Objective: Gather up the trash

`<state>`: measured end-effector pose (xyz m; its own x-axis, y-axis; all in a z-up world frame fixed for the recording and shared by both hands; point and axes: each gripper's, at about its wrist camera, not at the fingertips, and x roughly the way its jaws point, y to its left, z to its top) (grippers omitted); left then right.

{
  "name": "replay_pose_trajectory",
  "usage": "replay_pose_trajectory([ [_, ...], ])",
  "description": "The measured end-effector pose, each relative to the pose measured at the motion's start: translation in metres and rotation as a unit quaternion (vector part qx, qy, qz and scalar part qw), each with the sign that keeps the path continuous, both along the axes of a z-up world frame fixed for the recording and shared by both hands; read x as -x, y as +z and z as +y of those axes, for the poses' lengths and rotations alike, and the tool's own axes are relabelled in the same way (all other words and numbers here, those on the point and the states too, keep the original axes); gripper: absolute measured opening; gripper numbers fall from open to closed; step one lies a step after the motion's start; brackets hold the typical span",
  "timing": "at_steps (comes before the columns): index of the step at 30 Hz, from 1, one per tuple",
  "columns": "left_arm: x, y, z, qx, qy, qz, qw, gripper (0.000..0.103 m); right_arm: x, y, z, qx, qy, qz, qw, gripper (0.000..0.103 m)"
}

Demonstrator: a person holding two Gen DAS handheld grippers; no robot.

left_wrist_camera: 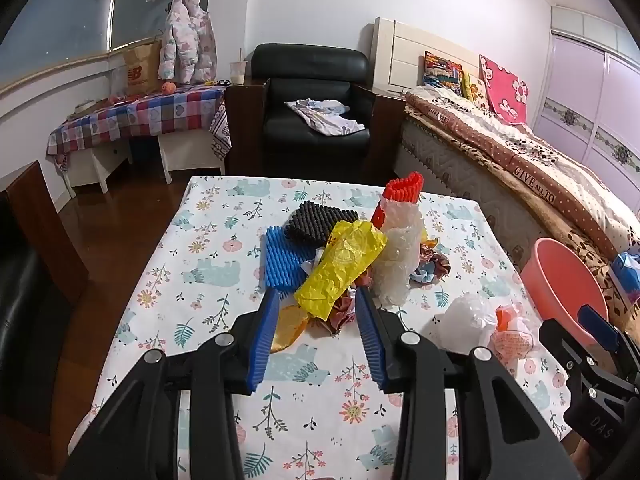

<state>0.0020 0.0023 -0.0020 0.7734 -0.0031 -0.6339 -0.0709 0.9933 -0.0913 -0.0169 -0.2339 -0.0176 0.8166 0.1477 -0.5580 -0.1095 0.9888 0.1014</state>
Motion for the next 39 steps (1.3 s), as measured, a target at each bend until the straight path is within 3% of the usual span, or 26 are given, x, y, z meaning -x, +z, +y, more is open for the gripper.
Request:
replay_pose_trajectory([
  [39,0.0001,-0.0021,-0.0004,0.002,-0.001,0.003,1.0000,0.039,0.0011,-0.0017,0.0004,0.001,0.000,-0.001,1.000,0.085],
])
